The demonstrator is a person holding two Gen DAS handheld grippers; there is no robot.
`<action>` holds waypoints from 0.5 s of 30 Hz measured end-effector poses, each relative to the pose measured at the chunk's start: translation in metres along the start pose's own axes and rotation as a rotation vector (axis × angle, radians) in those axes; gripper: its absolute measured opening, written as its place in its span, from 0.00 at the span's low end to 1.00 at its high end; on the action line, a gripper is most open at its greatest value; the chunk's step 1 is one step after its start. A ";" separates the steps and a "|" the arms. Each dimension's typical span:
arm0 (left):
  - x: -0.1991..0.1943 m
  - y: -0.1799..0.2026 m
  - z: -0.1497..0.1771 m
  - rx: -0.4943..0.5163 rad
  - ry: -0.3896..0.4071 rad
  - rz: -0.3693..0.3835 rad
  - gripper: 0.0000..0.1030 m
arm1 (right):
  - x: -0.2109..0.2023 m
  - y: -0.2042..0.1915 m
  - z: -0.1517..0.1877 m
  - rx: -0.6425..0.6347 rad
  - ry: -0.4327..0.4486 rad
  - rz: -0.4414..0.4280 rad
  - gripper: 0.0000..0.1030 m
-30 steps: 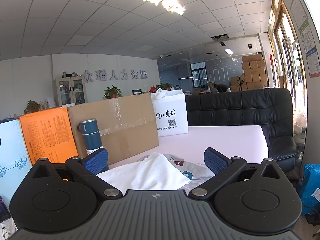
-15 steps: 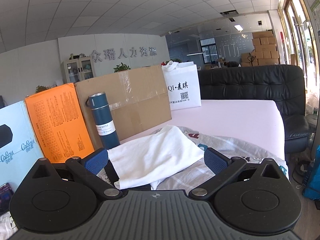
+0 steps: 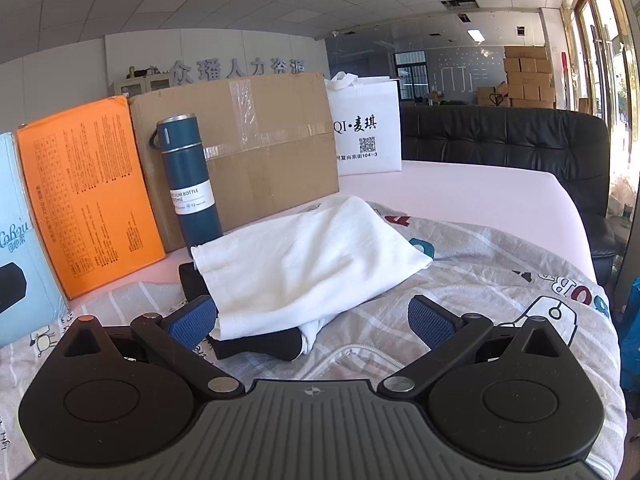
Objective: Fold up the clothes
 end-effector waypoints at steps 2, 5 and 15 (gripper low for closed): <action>0.003 -0.002 0.003 -0.005 -0.010 -0.010 1.00 | 0.005 0.002 0.004 0.012 -0.009 -0.013 1.00; 0.005 -0.003 0.005 0.004 -0.019 -0.023 1.00 | 0.009 0.002 0.008 0.003 -0.016 -0.007 1.00; 0.005 0.008 0.002 0.053 -0.014 0.009 1.00 | 0.014 -0.006 0.012 -0.013 0.005 -0.024 1.00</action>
Point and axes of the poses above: each gripper's, at about its wrist camera, not at the fingertips, and x roughly the way its jaws point, y to its right, z to its underside, the point moved 6 cm from there along x, roughly the way its jaws point, and after that the axes turned 1 degree about -y, right-handed, at the moved point
